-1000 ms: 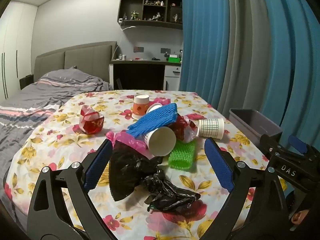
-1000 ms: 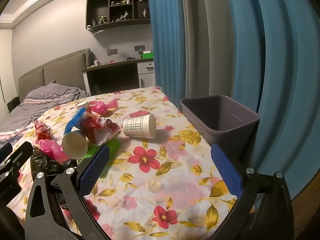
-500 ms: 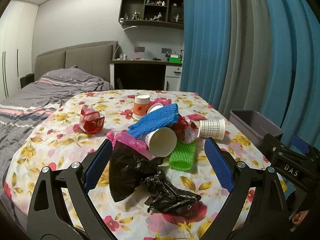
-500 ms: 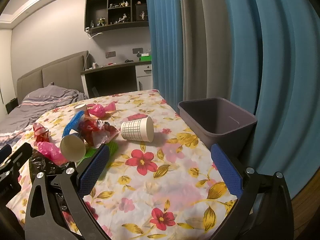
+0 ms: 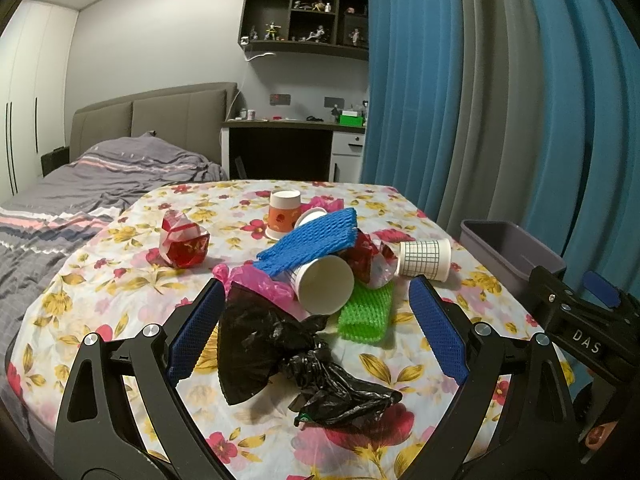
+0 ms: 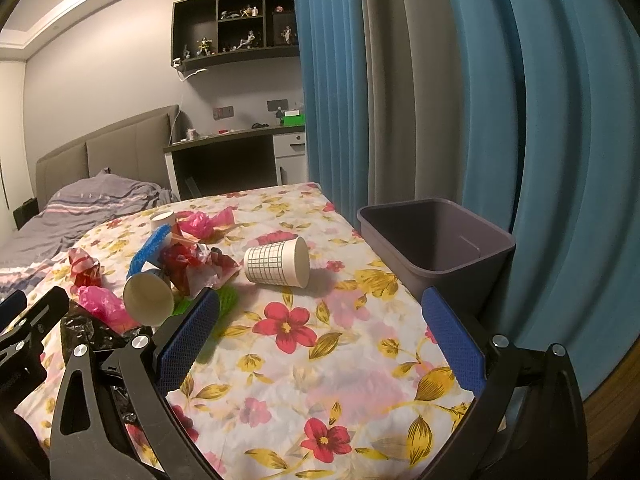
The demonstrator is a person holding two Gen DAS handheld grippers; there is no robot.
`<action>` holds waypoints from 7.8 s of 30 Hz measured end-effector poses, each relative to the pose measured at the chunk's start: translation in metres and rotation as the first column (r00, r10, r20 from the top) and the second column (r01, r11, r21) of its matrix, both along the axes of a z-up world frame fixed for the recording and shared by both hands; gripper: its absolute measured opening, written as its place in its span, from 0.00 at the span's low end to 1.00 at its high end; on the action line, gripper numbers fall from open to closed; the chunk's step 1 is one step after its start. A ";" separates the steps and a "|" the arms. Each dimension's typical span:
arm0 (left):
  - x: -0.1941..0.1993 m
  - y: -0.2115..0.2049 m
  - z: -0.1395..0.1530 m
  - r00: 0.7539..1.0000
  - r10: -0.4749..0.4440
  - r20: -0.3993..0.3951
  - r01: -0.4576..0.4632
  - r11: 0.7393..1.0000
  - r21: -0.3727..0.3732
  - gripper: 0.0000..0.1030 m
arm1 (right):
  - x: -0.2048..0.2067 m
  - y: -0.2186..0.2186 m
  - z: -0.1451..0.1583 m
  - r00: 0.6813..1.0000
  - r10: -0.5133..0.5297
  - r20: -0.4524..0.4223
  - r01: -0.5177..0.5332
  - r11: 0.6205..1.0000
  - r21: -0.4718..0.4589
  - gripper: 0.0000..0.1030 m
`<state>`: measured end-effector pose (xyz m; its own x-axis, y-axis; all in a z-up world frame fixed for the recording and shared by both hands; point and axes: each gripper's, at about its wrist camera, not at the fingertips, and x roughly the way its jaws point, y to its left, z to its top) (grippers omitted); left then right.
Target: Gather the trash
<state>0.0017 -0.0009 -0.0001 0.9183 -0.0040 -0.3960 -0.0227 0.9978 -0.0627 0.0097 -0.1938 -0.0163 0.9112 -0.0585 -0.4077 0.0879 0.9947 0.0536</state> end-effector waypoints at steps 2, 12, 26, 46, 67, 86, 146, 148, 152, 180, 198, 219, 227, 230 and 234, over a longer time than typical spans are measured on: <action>0.000 0.000 0.000 1.000 0.001 0.000 -0.001 1.000 0.000 0.89 | -0.001 0.000 0.000 1.000 -0.001 0.000 0.001 1.000 -0.003 0.95; 0.000 0.002 0.001 1.000 0.001 0.003 -0.001 1.000 -0.001 0.89 | 0.000 -0.001 0.001 1.000 -0.006 0.013 0.006 1.000 -0.003 0.95; 0.000 0.003 0.002 1.000 0.002 0.005 -0.002 1.000 -0.002 0.89 | 0.001 -0.004 0.002 1.000 -0.007 0.020 0.007 1.000 -0.005 0.95; 0.001 0.002 0.004 1.000 0.005 0.008 -0.005 1.000 -0.001 0.89 | 0.001 -0.005 0.005 0.999 -0.009 0.043 0.009 1.000 -0.013 0.95; 0.006 -0.002 0.004 1.000 -0.011 0.013 0.011 1.000 -0.014 0.89 | 0.001 -0.002 0.004 0.999 -0.010 0.053 0.011 1.000 -0.015 0.95; -0.020 0.095 0.002 0.971 0.218 0.098 -0.215 0.976 -0.041 0.89 | 0.008 0.084 -0.034 0.951 0.306 -0.038 -0.306 0.952 0.007 0.88; 0.005 0.123 0.011 0.998 0.061 -0.012 -0.062 0.981 -0.181 0.10 | 0.020 0.042 -0.033 0.945 0.322 -0.059 -0.319 0.946 0.065 0.18; 0.002 0.118 0.022 0.999 0.052 0.018 -0.048 0.985 -0.167 0.10 | 0.022 0.038 -0.029 0.948 0.315 -0.051 -0.311 0.948 0.068 0.18; 0.006 0.093 0.034 0.999 -0.005 0.045 0.011 0.990 -0.138 0.10 | 0.023 0.028 -0.020 0.956 0.292 -0.025 -0.290 0.955 0.067 0.18; 0.177 -0.185 0.036 0.890 -0.456 0.032 0.457 0.887 -0.070 0.11 | 0.097 -0.160 0.028 0.991 -0.107 0.083 0.102 0.993 0.062 0.18; 0.243 -0.270 -0.009 0.839 -0.541 -0.064 0.536 0.840 -0.078 0.11 | 0.131 -0.208 -0.001 0.985 -0.167 0.044 0.162 0.981 0.109 0.18; 0.253 -0.274 -0.021 0.821 -0.567 -0.068 0.558 0.822 -0.115 0.69 | 0.156 -0.218 0.005 0.988 -0.157 0.013 0.152 0.972 0.178 0.42; 0.244 -0.252 -0.017 0.903 -0.428 -0.042 0.424 0.903 -0.072 0.94 | 0.143 -0.217 0.009 0.983 -0.180 0.035 0.171 0.971 0.169 0.60; 0.235 -0.242 -0.015 0.922 -0.384 -0.039 0.381 0.922 -0.061 0.94 | 0.134 -0.210 0.012 0.981 -0.187 0.058 0.177 0.973 0.145 0.70; 0.219 -0.228 -0.014 0.939 -0.341 -0.039 0.339 0.939 -0.064 0.94 | 0.120 -0.201 0.013 0.977 -0.192 0.088 0.182 0.977 0.114 0.80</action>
